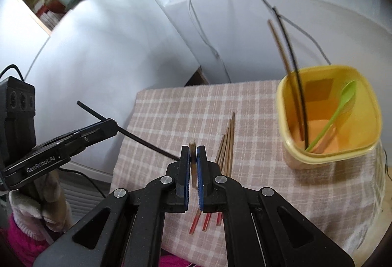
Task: Organize utensils
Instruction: 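Lift the black chopstick with the left tool while the right tool carries the wooden chopstick to the container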
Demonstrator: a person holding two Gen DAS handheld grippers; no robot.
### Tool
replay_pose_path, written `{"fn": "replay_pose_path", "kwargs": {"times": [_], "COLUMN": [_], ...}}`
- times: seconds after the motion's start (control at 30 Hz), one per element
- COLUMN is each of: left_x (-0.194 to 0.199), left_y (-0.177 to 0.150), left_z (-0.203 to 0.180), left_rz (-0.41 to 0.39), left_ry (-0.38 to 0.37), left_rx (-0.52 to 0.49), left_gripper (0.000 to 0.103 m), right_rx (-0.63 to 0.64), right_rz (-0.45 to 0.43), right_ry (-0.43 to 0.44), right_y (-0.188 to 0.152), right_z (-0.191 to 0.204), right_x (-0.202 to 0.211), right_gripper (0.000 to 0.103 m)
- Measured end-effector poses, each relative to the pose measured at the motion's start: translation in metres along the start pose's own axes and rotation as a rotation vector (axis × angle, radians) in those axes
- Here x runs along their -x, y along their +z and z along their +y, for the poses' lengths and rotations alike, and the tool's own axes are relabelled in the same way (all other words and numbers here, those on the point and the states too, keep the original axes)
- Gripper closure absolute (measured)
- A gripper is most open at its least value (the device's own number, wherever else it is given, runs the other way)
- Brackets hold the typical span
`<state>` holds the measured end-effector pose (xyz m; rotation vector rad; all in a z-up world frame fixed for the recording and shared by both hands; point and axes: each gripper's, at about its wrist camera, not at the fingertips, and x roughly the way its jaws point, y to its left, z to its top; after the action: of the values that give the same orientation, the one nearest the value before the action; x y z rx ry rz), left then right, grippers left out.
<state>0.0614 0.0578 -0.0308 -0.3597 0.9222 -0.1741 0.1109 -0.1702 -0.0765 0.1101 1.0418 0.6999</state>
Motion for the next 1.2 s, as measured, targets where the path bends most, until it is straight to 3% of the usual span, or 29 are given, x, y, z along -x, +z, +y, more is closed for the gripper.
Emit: {"fn": "replay_pose_path", "kwargs": {"times": [0.5,1.2], "left_x": [0.024,0.053], "left_y": [0.019,0.074], "left_z": [-0.043,-0.104], "left_rz": [-0.061,-0.192], "left_ry": [-0.094,-0.211], "left_rx": [-0.092,-0.184], "left_gripper": [0.1,0.1], "right_rx": [-0.04,-0.168], "right_rz": [-0.167,-0.412], "right_ry": [-0.03,-0.095], "right_y": [0.001,0.021], "right_z": [-0.015,-0.064], "right_x": [0.078,0.181], "right_gripper": [0.099,0.099]}}
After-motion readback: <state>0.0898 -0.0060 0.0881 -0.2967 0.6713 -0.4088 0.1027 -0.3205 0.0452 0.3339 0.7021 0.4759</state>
